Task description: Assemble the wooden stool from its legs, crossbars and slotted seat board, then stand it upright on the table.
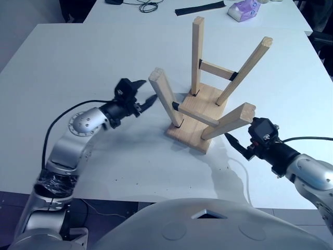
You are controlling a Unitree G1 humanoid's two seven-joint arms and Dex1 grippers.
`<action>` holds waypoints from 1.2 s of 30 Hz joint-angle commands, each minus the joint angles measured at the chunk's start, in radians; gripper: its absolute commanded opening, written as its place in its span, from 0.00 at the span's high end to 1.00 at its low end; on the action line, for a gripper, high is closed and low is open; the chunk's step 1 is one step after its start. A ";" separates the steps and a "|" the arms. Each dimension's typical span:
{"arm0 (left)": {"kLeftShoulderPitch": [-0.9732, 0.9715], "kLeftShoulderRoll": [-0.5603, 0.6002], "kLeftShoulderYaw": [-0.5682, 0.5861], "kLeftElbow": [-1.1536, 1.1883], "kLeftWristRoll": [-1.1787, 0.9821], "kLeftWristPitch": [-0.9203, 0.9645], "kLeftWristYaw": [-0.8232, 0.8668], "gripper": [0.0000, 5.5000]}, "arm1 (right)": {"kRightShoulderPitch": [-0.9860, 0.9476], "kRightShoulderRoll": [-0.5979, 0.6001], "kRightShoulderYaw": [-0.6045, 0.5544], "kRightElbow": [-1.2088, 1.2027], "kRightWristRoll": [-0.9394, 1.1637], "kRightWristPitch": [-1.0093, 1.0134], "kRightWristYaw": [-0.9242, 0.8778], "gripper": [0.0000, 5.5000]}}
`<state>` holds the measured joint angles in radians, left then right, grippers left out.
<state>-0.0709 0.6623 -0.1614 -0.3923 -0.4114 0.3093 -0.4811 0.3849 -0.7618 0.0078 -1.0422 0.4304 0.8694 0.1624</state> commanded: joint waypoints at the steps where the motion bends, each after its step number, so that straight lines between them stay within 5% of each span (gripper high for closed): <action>1: -0.005 -0.031 -0.013 -0.027 0.028 -0.013 -0.038 0.45 | -0.045 0.084 0.103 0.013 -0.102 0.086 -0.128 0.32; 11: 0.009 -0.067 -0.012 -0.079 0.038 0.029 -0.092 0.45 | -0.205 0.360 0.189 0.133 -0.266 0.145 -0.320 0.32; 22: -0.001 -0.113 0.001 -0.096 0.039 0.085 -0.095 0.45 | -0.330 0.546 0.125 0.319 -0.408 0.060 -0.404 0.32; 27: 0.012 -0.117 0.017 -0.091 0.056 0.079 -0.093 0.45 | -0.188 0.452 -0.025 0.276 -0.400 0.021 -0.285 0.32; 30: 0.021 -0.122 0.034 -0.089 0.062 0.078 -0.083 0.46 | -0.106 0.382 -0.148 0.240 -0.320 0.012 -0.127 0.24; 36: 0.008 -0.129 0.041 -0.066 0.080 0.062 -0.092 0.46 | 0.211 0.063 -0.306 0.102 -0.017 -0.054 0.510 0.16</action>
<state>-0.0543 0.5374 -0.1218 -0.4734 -0.3489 0.3782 -0.5655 0.4405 -0.5351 -0.2151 -0.8519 0.2681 0.8725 0.3619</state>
